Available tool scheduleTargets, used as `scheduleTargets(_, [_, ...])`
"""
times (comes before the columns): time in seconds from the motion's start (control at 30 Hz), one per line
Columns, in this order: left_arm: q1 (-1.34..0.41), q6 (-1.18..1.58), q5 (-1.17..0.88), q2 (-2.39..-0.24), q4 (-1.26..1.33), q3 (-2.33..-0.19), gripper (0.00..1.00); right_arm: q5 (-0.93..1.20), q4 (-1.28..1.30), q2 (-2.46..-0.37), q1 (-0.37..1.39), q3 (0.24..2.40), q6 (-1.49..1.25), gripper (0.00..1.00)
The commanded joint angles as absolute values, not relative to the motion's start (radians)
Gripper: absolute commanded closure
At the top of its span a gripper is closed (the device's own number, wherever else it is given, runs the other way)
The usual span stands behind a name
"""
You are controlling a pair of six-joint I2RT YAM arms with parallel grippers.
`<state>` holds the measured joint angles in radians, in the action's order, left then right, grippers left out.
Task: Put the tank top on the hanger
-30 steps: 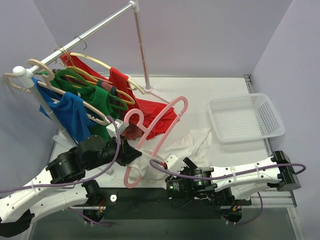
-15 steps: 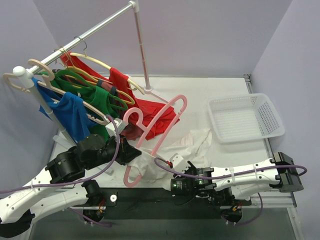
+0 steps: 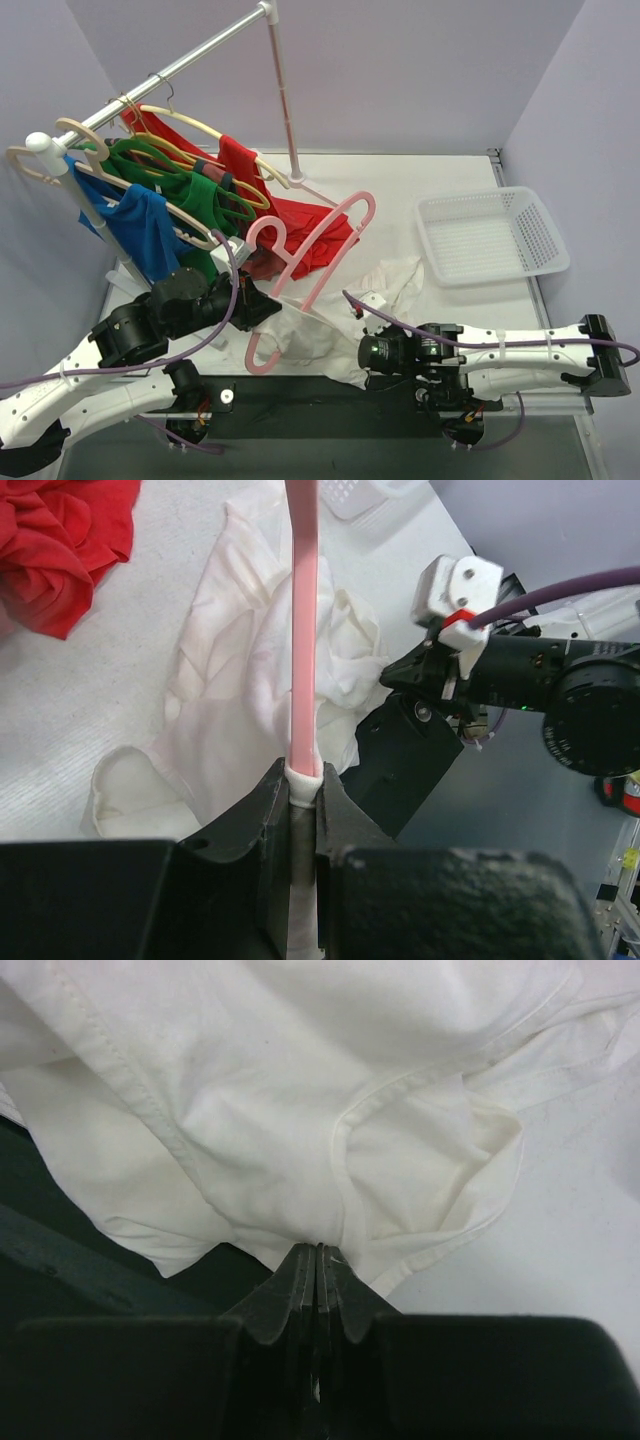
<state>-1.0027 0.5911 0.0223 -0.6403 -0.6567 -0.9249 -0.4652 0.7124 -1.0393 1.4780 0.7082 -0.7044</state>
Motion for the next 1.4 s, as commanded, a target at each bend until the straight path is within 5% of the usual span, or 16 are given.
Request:
scheduleTargets(0.0, [-0.991, 0.566, 0.002, -0.623, -0.638, -0.971, 1.0, -0.522, 0.753, -0.933, 1.474, 0.709, -0.718, 1.0])
scheduleTargets(0.3, [-0.986, 0.572, -0.031, -0.626, -0.614, -0.957, 1.0, -0.465, 0.724, -0.949, 1.473, 0.726, -0.655, 1.0])
scheduleTargets(0.43, [-0.985, 0.574, -0.035, -0.627, -0.612, -0.959, 1.0, -0.437, 0.689, -1.067, 1.473, 0.765, -0.595, 0.52])
scheduleTargets(0.53, [-0.983, 0.572, -0.041, -0.626, -0.618, -0.956, 1.0, -0.451, 0.686, -1.143, 1.47, 0.802, -0.572, 0.49])
scheduleTargets(0.7, [-0.982, 0.574, -0.043, -0.617, -0.621, -0.951, 1.0, -0.453, 0.677, -1.229, 1.46, 0.834, -0.557, 0.66])
scheduleTargets(0.8, [-0.98, 0.574, -0.044, -0.611, -0.626, -0.95, 1.0, -0.439, 0.669, -1.236, 1.456, 0.834, -0.555, 1.0])
scheduleTargets(1.1, [-0.977, 0.549, -0.067, -0.588, -0.635, -0.934, 1.0, -0.586, 0.764, -0.895, 1.422, 0.857, -0.574, 1.0])
scheduleTargets(1.37, [-0.974, 0.345, -0.319, -0.574, -0.52, -0.911, 1.0, -0.652, 0.827, -0.735, 1.156, 1.055, -0.387, 1.0])
